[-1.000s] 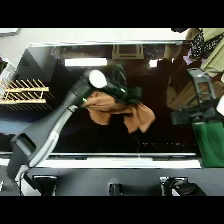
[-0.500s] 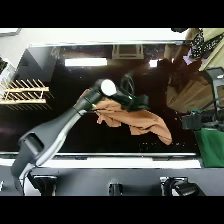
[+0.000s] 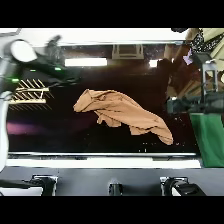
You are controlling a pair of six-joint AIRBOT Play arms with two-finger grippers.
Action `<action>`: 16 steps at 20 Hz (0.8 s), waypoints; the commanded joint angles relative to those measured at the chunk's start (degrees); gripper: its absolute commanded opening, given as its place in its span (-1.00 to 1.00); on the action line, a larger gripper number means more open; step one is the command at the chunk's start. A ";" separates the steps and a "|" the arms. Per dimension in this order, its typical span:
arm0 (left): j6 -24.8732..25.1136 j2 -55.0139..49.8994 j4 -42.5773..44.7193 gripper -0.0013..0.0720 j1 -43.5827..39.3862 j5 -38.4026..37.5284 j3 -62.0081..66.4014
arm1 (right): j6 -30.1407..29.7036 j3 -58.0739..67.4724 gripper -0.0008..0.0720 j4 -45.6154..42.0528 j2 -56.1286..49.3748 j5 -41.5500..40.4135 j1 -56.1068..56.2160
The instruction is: Fold the clothes and pants, and hang the long-sleeved shirts on hangers.
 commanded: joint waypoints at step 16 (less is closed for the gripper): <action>7.58 11.85 -1.99 0.22 16.72 7.67 -29.68 | -15.52 -38.18 0.71 16.11 -11.26 -12.37 -33.22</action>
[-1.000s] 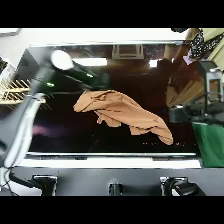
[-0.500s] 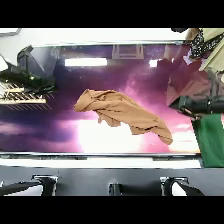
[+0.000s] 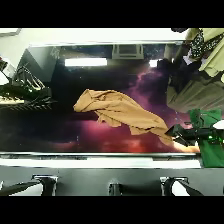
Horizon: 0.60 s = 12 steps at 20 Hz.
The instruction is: Fold the clothes and pants, and hang the long-sleeved shirts on hangers.
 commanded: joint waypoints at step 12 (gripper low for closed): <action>2.01 -1.22 -0.90 0.23 0.35 3.41 -2.05 | -2.73 -4.04 0.65 7.41 -4.83 -5.49 -0.20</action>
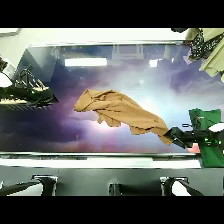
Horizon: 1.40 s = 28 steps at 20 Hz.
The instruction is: Fold the clothes and pants, and hang the long-sleeved shirts on hangers.
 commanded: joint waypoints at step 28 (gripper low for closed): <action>27.98 -20.09 -39.43 0.48 0.63 24.72 -14.71 | -2.51 -1.20 -0.89 7.19 7.96 6.56 0.04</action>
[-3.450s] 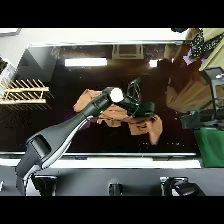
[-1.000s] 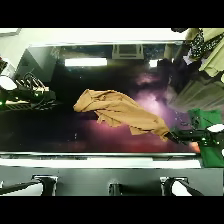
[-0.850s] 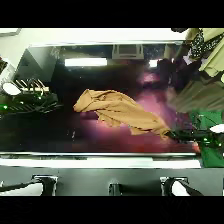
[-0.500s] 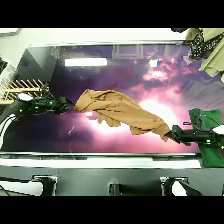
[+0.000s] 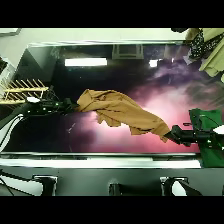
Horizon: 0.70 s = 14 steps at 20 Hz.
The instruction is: Fold the clothes and pants, and hang the long-sleeved shirts on hangers.
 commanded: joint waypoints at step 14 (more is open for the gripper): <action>-5.64 6.43 6.99 -0.94 1.14 -6.78 20.24 | -4.50 12.22 -0.90 8.04 7.32 -2.45 0.04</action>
